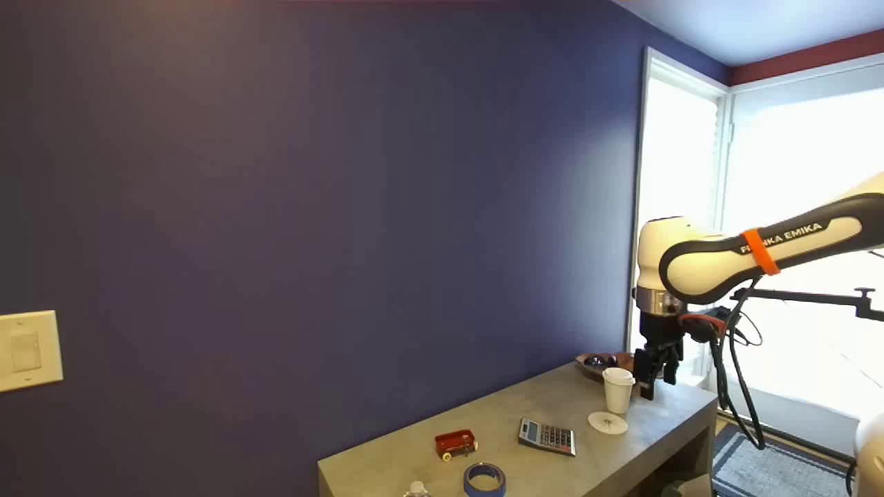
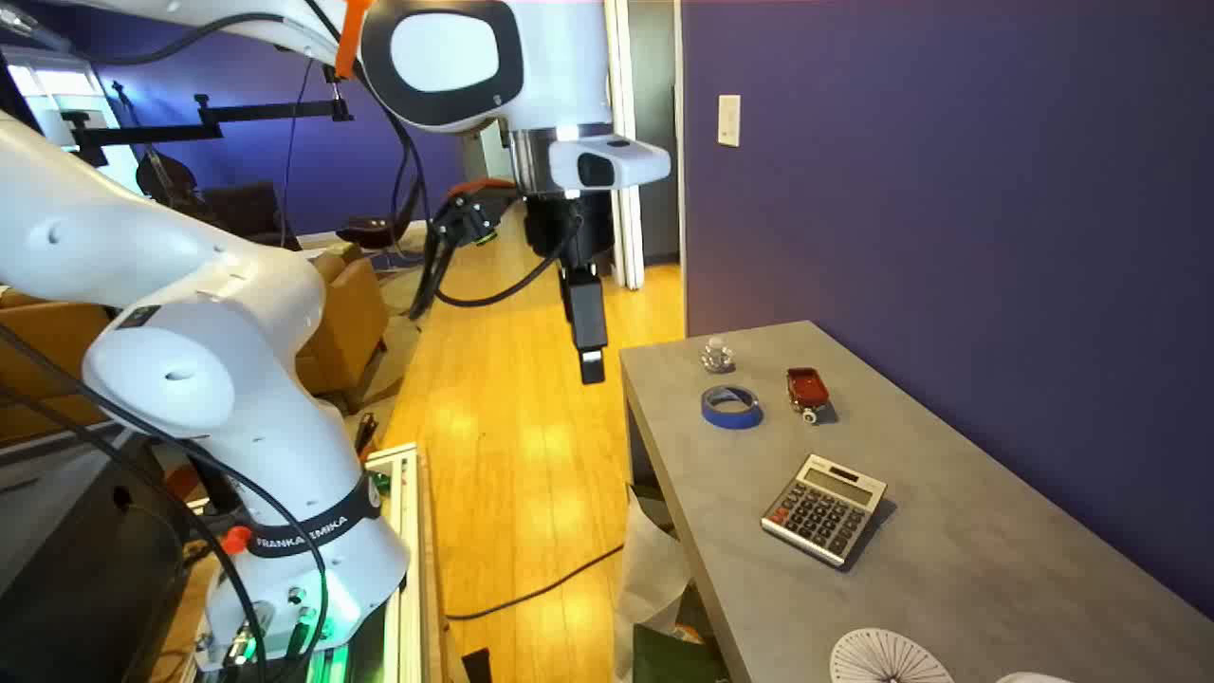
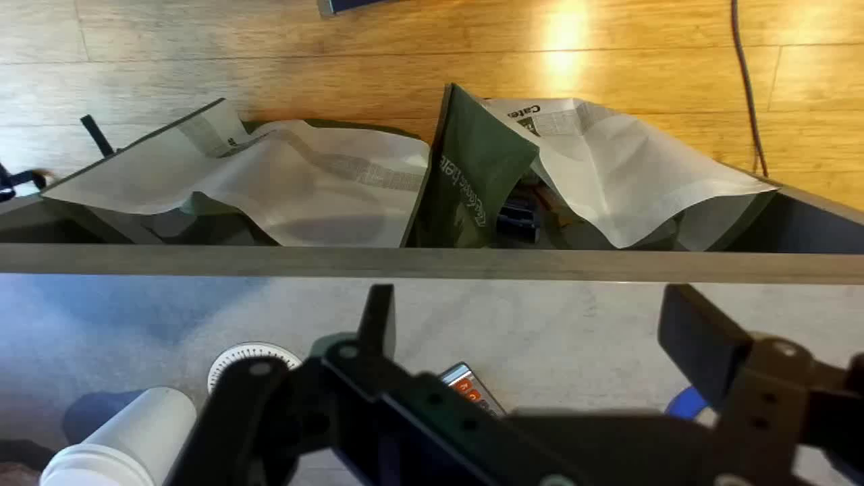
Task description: Put the blue tape in the toy cart
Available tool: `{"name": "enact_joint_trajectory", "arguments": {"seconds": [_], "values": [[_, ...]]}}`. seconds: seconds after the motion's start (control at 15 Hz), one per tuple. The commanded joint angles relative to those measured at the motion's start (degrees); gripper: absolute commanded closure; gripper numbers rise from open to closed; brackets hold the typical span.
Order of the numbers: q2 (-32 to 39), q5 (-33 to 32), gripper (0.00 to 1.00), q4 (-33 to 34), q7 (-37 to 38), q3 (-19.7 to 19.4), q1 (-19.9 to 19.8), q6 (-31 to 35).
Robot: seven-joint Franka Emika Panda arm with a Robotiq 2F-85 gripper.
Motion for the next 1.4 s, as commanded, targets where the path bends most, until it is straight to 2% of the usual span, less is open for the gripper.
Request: {"name": "enact_joint_trajectory", "arguments": {"seconds": [0.0,0.33,0.73,1.07,1.33], "values": [[-0.01,-0.18,0.0,0.1,0.15,-0.25,0.27,-0.15],[-0.01,-0.18,0.0,0.1,0.15,-0.25,0.27,-0.15],[6.67,4.32,0.0,1.16,2.24,4.73,8.3,4.45],[17.27,2.32,0.0,4.8,5.47,9.83,11.22,14.39],[27.34,-0.14,0.0,11.07,5.14,12.0,11.3,19.47]]}}
